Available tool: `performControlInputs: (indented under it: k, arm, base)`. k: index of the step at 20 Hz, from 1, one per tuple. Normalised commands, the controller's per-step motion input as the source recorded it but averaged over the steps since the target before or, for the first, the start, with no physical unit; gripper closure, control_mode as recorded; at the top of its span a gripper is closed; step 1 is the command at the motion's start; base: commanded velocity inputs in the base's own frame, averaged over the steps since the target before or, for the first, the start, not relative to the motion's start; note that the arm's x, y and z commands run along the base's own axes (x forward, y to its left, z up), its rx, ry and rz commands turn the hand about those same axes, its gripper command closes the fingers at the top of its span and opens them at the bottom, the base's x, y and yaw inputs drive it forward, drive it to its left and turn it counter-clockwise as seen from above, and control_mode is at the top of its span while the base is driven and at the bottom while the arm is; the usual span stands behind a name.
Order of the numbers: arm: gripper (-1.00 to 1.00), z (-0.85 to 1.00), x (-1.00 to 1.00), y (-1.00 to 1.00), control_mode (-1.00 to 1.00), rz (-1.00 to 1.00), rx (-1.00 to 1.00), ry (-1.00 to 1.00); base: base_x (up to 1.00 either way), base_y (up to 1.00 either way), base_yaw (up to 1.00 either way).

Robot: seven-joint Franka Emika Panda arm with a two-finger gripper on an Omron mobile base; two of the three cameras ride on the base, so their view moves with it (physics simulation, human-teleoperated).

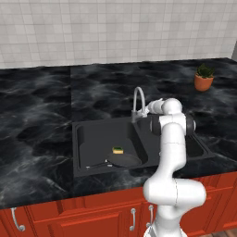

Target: Pick the pan and sponge and place them into the sink. Then turn on the water.

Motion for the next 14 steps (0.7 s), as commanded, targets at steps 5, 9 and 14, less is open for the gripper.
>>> performControlInputs:
  k: [5, 9, 14]
  arm:
    - [-1.0, -0.18, 0.43, -0.53, -1.0, 0.1, 0.01, 0.0]
    - [-1.0, -0.24, 0.36, -0.8, -1.0, 0.0, 0.0, 0.0]
    - [-1.0, -0.3, 0.35, -0.99, -1.0, 0.0, 0.0, 0.03]
  base:
    - [0.0, 0.0, 0.0]
    - [0.0, 0.0, 0.0]
    - [0.0, 0.0, 0.0]
